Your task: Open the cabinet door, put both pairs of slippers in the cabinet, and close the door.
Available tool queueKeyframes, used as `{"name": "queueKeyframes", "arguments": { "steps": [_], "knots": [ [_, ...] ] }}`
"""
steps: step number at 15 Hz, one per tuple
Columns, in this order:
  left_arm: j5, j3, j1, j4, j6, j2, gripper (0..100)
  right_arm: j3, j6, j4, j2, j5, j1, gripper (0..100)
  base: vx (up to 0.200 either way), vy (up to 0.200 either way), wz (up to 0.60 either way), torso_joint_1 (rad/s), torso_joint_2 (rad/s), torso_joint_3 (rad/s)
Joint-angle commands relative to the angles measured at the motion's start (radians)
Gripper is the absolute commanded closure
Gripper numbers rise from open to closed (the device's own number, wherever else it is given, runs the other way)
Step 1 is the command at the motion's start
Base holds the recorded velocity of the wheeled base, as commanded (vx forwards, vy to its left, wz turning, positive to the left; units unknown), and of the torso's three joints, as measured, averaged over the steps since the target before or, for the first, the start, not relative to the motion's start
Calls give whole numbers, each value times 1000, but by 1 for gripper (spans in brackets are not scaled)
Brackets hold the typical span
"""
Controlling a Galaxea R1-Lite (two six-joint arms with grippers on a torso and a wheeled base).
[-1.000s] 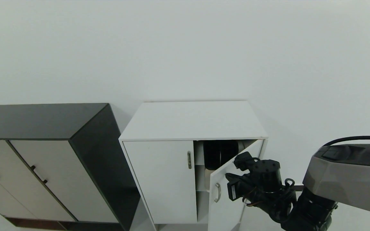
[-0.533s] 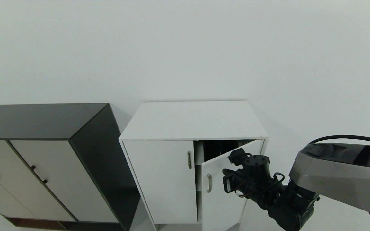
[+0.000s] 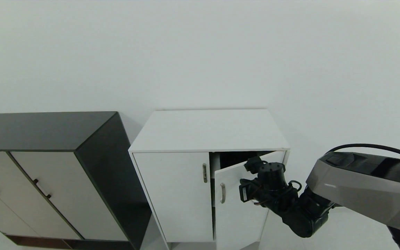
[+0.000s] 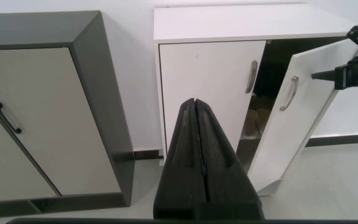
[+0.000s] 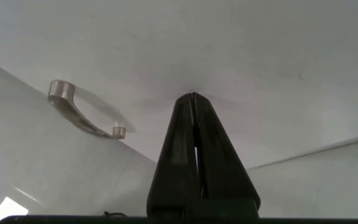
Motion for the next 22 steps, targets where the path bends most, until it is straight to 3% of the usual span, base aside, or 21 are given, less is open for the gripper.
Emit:
{"name": "queueKeyframes", "arguments": {
  "steps": [1,13,22],
  "knots": [
    [2,0,0,0,0,0,100,-42,0,23,11,0,-2,100,0,0,0,0,0,0],
    [2,0,1,0,-2,0,100,-262,0,191,39,0,-10,100,0,0,0,0,0,0],
    [2,0,1,0,-2,0,100,-325,-2,248,68,0,-31,100,0,0,0,0,0,0]
  ]
}}
